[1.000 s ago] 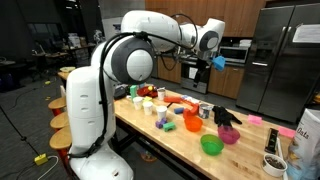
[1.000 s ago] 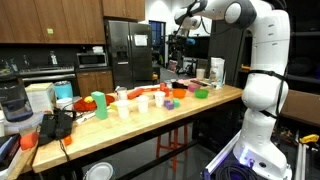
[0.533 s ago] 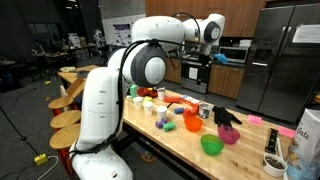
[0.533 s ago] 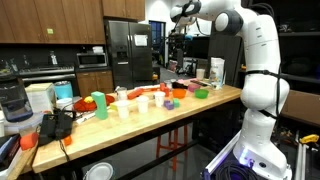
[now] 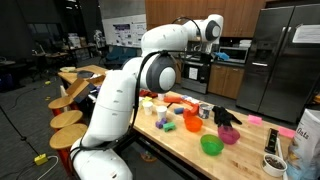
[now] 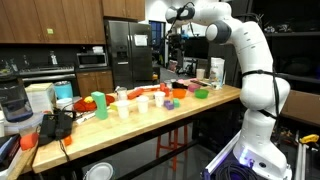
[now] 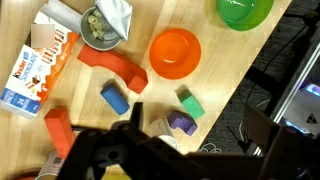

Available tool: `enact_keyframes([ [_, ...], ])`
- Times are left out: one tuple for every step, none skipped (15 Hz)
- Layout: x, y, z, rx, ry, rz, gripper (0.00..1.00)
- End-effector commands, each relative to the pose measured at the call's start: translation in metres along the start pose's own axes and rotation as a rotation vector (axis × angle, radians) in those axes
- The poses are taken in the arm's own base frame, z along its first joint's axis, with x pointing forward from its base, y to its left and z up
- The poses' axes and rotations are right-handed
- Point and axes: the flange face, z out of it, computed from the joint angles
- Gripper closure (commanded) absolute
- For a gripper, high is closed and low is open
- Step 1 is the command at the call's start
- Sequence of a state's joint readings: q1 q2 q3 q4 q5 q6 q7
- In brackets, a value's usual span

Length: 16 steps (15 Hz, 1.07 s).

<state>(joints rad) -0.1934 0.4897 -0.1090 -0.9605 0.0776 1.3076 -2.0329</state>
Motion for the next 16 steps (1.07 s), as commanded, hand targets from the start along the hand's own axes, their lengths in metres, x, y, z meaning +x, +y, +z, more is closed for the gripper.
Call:
enact_keyframes([
  [-0.007, 0.002, -0.005, 0.031, 0.014, -0.016, 0.0],
  [-0.008, 0.001, -0.006, 0.039, 0.021, -0.018, 0.0],
  [-0.009, 0.0, -0.006, 0.045, 0.026, -0.018, 0.0],
  [-0.009, 0.0, -0.006, 0.05, 0.032, -0.019, 0.0],
  [-0.008, 0.001, -0.005, 0.059, 0.033, -0.019, 0.0],
  [-0.009, -0.001, -0.007, 0.064, 0.02, -0.006, 0.0],
  [-0.012, 0.001, -0.012, 0.051, -0.03, 0.053, 0.0],
  [-0.007, 0.002, -0.002, 0.06, 0.019, 0.011, 0.0],
  [-0.008, 0.002, -0.002, 0.06, 0.015, 0.014, 0.0],
  [-0.008, 0.003, 0.0, 0.063, 0.017, 0.013, 0.0],
  [-0.008, 0.003, 0.001, 0.065, 0.018, 0.013, 0.0],
  [-0.007, 0.004, 0.002, 0.067, 0.019, 0.012, 0.0],
  [-0.007, 0.004, 0.002, 0.067, 0.019, 0.011, 0.0],
  [-0.006, 0.004, 0.002, 0.068, 0.019, 0.01, 0.0],
  [-0.011, 0.008, 0.008, 0.057, 0.034, -0.024, 0.0],
  [-0.014, 0.016, 0.018, 0.054, 0.056, -0.065, 0.0],
])
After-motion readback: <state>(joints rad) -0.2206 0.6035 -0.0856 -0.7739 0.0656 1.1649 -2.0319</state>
